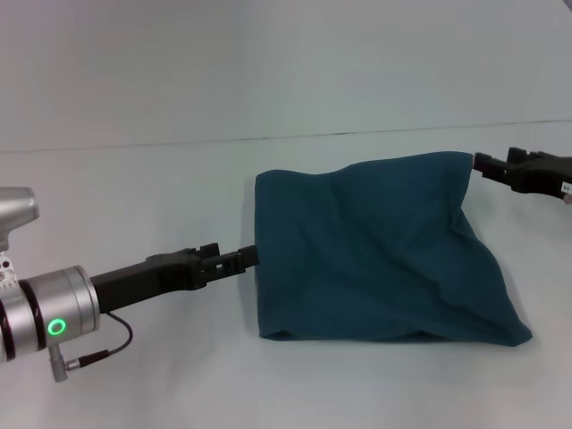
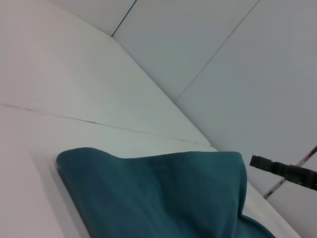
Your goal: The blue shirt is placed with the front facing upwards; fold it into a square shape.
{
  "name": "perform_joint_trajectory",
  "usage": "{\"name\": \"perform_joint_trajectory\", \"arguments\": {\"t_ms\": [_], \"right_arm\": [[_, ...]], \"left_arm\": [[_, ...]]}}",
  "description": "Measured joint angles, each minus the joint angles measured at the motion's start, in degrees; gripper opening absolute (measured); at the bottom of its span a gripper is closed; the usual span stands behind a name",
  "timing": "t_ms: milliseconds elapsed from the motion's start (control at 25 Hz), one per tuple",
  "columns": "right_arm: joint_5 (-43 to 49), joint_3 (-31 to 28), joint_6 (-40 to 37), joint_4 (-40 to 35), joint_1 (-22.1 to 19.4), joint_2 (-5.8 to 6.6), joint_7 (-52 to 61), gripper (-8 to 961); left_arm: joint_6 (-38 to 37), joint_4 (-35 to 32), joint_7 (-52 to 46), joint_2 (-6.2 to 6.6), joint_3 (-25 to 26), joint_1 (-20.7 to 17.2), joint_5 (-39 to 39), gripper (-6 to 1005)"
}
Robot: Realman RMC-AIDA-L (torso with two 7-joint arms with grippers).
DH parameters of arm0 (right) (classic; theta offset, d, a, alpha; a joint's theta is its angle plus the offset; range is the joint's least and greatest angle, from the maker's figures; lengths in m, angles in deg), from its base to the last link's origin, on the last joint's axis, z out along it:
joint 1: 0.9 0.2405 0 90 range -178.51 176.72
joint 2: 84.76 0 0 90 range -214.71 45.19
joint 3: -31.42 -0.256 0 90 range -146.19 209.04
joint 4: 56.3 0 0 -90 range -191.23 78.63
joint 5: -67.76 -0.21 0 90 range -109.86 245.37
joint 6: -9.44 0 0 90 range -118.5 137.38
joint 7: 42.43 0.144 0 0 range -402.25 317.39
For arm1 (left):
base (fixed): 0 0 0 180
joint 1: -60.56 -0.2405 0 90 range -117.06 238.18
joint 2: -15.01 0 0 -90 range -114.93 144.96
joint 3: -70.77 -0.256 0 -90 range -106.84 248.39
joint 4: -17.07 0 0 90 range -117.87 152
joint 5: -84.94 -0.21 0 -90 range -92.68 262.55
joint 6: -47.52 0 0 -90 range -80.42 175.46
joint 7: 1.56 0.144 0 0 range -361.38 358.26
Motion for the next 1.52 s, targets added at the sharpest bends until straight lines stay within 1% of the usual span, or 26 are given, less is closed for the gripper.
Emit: {"name": "perform_joint_trajectory", "arguments": {"t_ms": [80,200,320,440,640,760,840,960,1120,1200,1400,1520], "right_arm": [[-0.1,0.0,-2.5,-0.7,0.3,0.17,0.2,559],[-0.1,0.3,-6.6,-1.0,1.5,0.79,0.5,686],[0.4,0.5,-8.9,-1.0,2.7,1.21,0.8,763],[2.2,0.7,-10.5,-0.8,3.8,1.24,0.7,840],[9.0,1.2,-14.8,-0.4,6.1,1.49,0.9,668],[13.5,1.4,-16.9,-0.4,7.5,1.82,2.6,544],[15.6,1.4,-16.9,-0.3,8.1,1.87,3.8,462],[17.9,1.5,-14.5,0.4,8.9,1.68,4.4,384],[19.6,1.9,-7.4,3.1,10.1,1.00,4.2,280],[19.8,3.1,-2.3,5.6,11.0,0.72,3.6,228],[19.8,7.3,11.3,10.8,13.4,-0.07,3.3,3],[19.8,9.1,17.9,13.7,14.8,-0.20,3.6,2]], "left_arm": [[0.1,-0.2,0.0,0.03,0.2,0.1,0.0,932],[0.2,-0.4,0.0,0.07,1.3,0.4,0.1,932],[0.2,-0.4,0.0,0.14,2.5,0.6,0.1,932],[0.3,-0.4,0.0,0.16,3.5,0.7,0.1,933],[0.4,-0.4,0.0,0.17,3.8,0.7,0.1,933],[0.4,-0.3,0.1,0.11,3.8,0.7,0.1,933],[0.4,-0.2,0.3,0.02,3.8,0.7,0.1,933],[0.5,0.2,0.6,-0.03,4.2,0.7,0.2,933],[0.5,0.4,0.6,-0.05,4.4,0.4,0.7,932],[0.5,0.4,0.6,-0.06,4.4,0.3,0.9,932],[0.5,0.4,0.5,-0.09,4.5,0.1,0.9,932],[0.5,0.4,0.5,-0.09,5.1,-0.1,0.9,932]]}}
